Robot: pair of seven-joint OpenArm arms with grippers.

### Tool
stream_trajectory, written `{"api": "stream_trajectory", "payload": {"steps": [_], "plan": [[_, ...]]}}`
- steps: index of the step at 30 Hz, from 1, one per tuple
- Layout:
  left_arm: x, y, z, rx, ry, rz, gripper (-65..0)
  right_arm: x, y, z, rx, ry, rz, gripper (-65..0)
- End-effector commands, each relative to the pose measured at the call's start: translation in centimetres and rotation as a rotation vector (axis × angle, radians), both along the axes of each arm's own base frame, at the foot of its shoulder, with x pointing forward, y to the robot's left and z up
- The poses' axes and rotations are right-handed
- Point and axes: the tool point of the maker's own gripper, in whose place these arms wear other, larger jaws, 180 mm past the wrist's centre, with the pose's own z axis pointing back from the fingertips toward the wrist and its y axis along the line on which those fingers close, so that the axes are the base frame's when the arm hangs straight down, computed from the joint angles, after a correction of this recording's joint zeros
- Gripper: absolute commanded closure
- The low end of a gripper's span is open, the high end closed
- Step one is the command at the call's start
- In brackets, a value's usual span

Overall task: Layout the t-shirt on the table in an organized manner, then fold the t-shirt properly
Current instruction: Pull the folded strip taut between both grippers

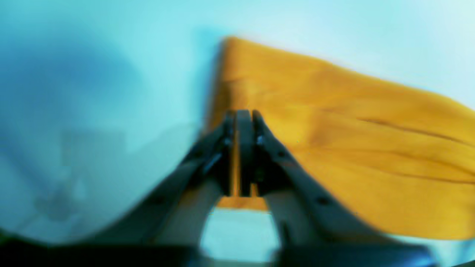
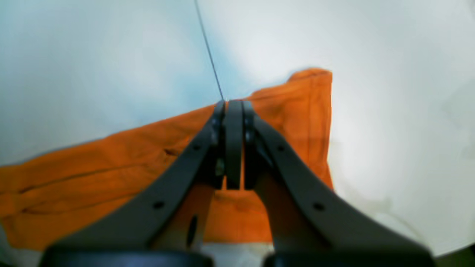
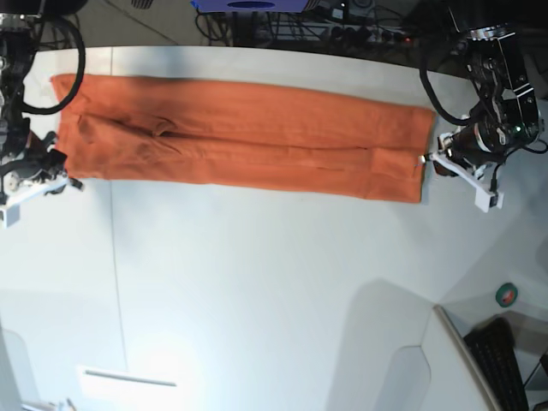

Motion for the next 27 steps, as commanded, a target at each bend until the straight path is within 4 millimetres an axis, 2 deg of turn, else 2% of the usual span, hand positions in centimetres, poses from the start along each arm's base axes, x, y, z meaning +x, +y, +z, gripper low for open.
{"api": "stream_trajectory", "payload": {"steps": [1, 3, 4, 5, 7, 9, 14, 19, 21, 23, 27], "plan": [[1.1, 0.8, 1.0, 0.014, -0.061, 0.008, -25.5, 0.4, -0.2, 0.8, -0.009, -0.026, 0.006, 0.0], [1.1, 1.2, 0.8, 0.002, -0.111, -0.002, -51.0, 0.2, 0.0, 0.6, -0.003, -0.019, 0.006, 0.0], [1.1, 0.8, 0.3, -0.034, -0.13, -0.017, -61.2, 0.2, 0.0, 0.5, -0.001, -0.017, 0.006, 0.0], [1.1, 0.5, -0.1, -0.071, -0.143, -0.028, -65.0, 0.1, 0.0, 0.4, -0.001, -0.014, 0.006, 0.0], [0.8, -0.1, -1.2, -0.15, -0.141, -0.025, -65.0, -0.1, 0.1, 0.3, -0.001, -0.009, 0.006, 0.0], [0.1, 0.2, -2.6, -0.205, -0.114, 0.007, -65.0, -0.1, 0.1, 0.3, 0.0, -0.008, 0.007, 0.0], [0.6, 0.0, -4.4, -0.263, -0.08, 0.048, -64.7, -0.1, 0.1, 0.3, 0.0, -0.008, 0.007, 0.0], [0.7, -0.4, -4.8, -0.278, -0.071, 0.054, -57.8, -0.1, 0.1, 0.3, 0.0, -0.008, 0.007, 0.0], [0.6, -0.9, -5.1, -0.281, -0.061, 0.039, -52.3, -0.1, 0.1, 0.3, 0.0, -0.008, 0.007, 0.0], [0.6, -1.5, -5.2, -0.28, -0.05, 0.014, -42.8, -0.1, 0.1, 0.3, 0.0, -0.008, 0.007, 0.0], [0.1, -1.7, -6.3, -0.298, -0.016, 0.025, -15.5, -0.1, 0.1, 0.2, 0.001, -0.008, 0.007, 0.0]]}}
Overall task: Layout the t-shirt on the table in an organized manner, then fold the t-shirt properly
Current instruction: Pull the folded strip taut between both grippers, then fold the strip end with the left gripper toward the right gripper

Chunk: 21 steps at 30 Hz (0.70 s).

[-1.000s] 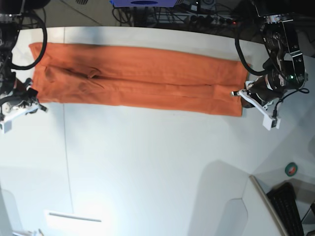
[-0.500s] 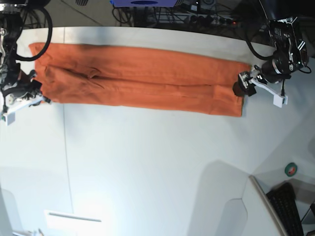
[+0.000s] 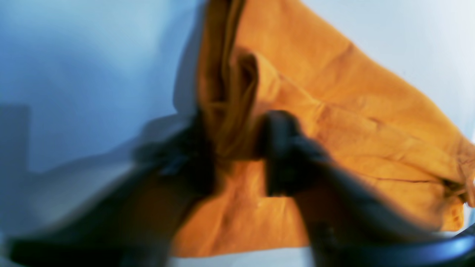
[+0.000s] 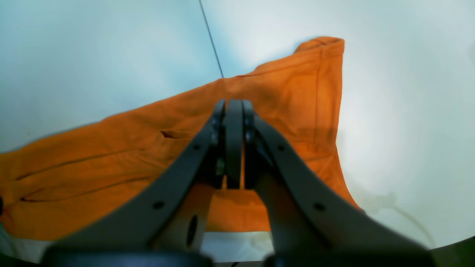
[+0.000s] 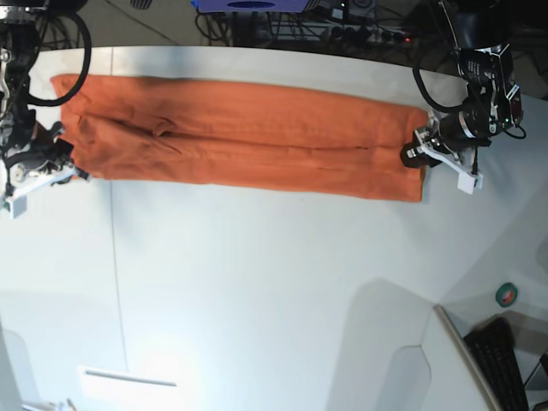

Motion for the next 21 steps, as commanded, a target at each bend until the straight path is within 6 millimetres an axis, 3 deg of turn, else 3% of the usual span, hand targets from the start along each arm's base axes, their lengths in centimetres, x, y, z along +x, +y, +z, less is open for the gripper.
{"api": "stream_trajectory", "payload": {"steps": [1, 2, 9, 12, 18, 21], "plan": [[-0.4, 0.8, -0.3, 0.013, 0.028, 0.003, -7.6, 0.8, -0.5, 1.0, -0.017, -0.038, 0.002, 0.0], [-0.3, 0.9, -0.5, 0.01, 0.028, 0.013, 0.0, 0.7, -0.5, 1.0, -0.017, -0.037, 0.002, 0.0], [0.9, 3.7, 0.3, 0.07, -0.067, 0.08, 0.0, 0.2, -0.4, 0.7, -0.016, -0.026, 0.004, 0.0], [1.7, 4.8, 2.2, 0.124, -0.114, 0.05, 0.0, 0.2, -0.4, 0.7, -0.016, -0.024, 0.004, 0.0], [2.2, 5.0, 6.8, 0.302, -0.198, -0.025, 0.0, 0.3, -0.4, 0.7, -0.014, -0.025, 0.003, 0.0], [2.2, 3.1, 8.0, 0.39, -0.219, -0.101, 0.0, 0.4, -0.4, 0.7, -0.014, -0.026, 0.002, 0.0]]}}
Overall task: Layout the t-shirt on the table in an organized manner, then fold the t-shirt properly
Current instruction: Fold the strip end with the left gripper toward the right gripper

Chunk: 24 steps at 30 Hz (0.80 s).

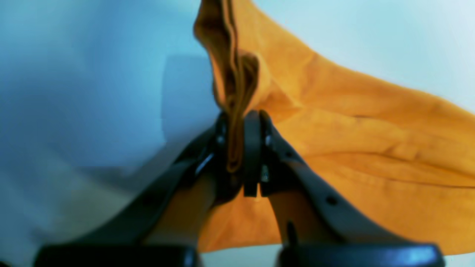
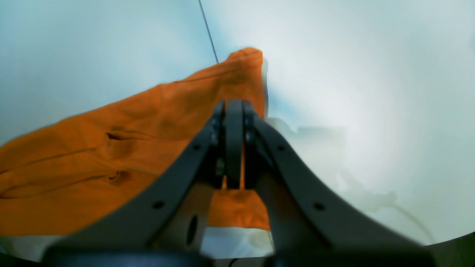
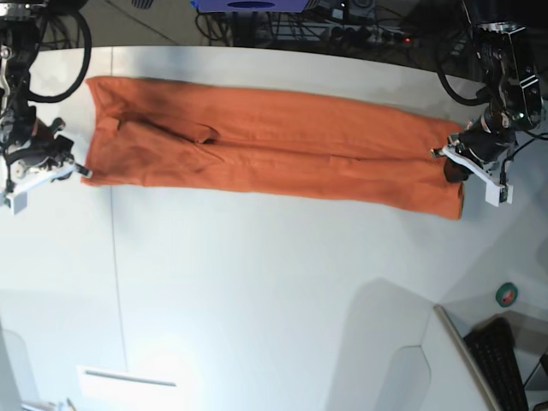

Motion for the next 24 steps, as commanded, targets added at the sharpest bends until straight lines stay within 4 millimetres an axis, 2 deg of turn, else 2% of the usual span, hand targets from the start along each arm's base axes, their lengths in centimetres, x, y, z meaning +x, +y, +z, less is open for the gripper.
{"api": "stream_trajectory", "payload": {"steps": [1, 6, 9, 17, 22, 24], "plan": [[1.1, -1.4, 1.4, 0.013, -0.051, -0.05, 0.0, 1.0, -0.4, 1.0, -0.014, -0.04, 0.002, 0.0], [0.7, -8.0, 1.7, 0.112, -0.047, -0.247, 0.0, 1.3, -0.4, 1.2, -0.014, -0.048, 0.002, 0.0], [-0.2, -11.7, 0.7, 0.151, 0.011, -0.347, 0.0, 1.3, -0.4, 1.2, -0.014, -0.048, 0.002, 0.0], [-0.6, -18.8, -0.1, 0.101, 0.025, -0.491, 0.0, 1.3, -0.4, 1.3, -0.014, -0.049, 0.002, 0.0], [-0.5, -22.4, 0.0, 0.055, 0.01, -0.549, 0.0, 1.8, -0.4, 1.6, -0.014, -0.062, 0.002, 0.0], [-0.8, -23.2, -0.6, 0.044, 0.026, -0.571, 0.0, 1.9, -0.4, 1.6, -0.014, -0.063, 0.002, 0.0]]}}
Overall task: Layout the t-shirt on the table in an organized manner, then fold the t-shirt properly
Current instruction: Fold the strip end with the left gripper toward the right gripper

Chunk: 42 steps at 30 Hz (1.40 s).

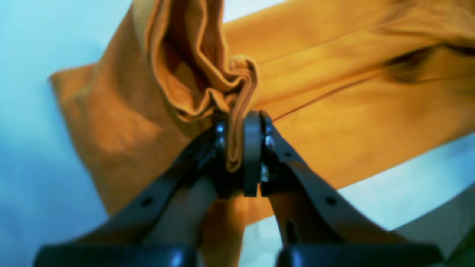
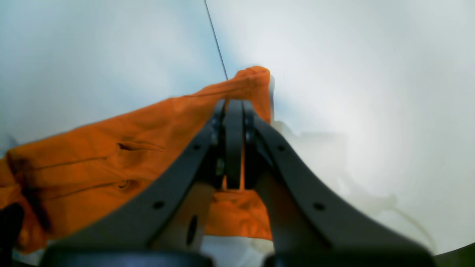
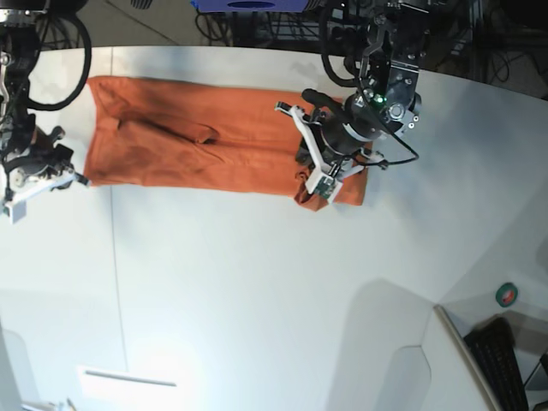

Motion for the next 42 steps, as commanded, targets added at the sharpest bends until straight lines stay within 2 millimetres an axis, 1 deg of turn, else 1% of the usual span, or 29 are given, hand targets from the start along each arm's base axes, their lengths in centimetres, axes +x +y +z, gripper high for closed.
{"api": "stream_trajectory", "payload": {"steps": [1, 2, 7, 10, 13, 16, 18, 22, 31, 36, 42], "plan": [[0.4, -0.1, 0.3, -0.003, -0.016, 0.003, 0.0, 0.7, -0.5, 0.9, -0.015, -0.034, 0.002, 0.0], [0.3, -0.2, 0.0, -0.005, -0.005, 0.013, 0.0, 0.8, -0.5, 1.0, -0.014, -0.036, 0.002, 0.0], [0.7, -0.8, -0.4, -0.024, 0.005, 0.032, 0.0, 0.8, -0.5, 1.0, -0.014, -0.036, 0.002, 0.0], [0.7, -1.4, -0.4, -0.038, 0.01, 0.035, 0.0, 0.8, -0.5, 1.0, -0.014, -0.036, 0.002, 0.0], [0.7, -1.5, -0.4, -0.041, 0.012, 0.034, 0.0, 0.8, -0.5, 1.0, -0.014, -0.036, 0.002, 0.0], [0.0, -3.3, -0.4, -0.053, 0.016, -0.02, 0.0, 0.8, -0.5, 1.0, -0.014, -0.036, 0.002, 0.0], [-0.6, -4.0, -0.5, -0.058, 0.025, -0.04, 0.0, 0.8, -0.5, 1.0, -0.014, -0.036, 0.002, 0.0], [-0.7, -4.1, -0.5, -0.059, 0.027, -0.042, 0.0, 0.8, -0.5, 1.0, -0.014, -0.036, 0.001, 0.0], [-0.2, -4.0, -0.3, -0.058, 0.016, -0.037, 0.0, 0.7, -0.5, 1.0, -0.014, -0.035, 0.001, 0.0], [0.7, -3.6, 0.0, -0.051, 0.004, 0.008, 0.0, 0.7, -0.5, 1.0, -0.013, -0.035, 0.001, 0.0], [0.9, -3.7, 0.1, -0.051, -0.002, 0.009, 0.0, 0.7, -0.5, 1.0, -0.013, -0.035, 0.001, 0.0]]}}
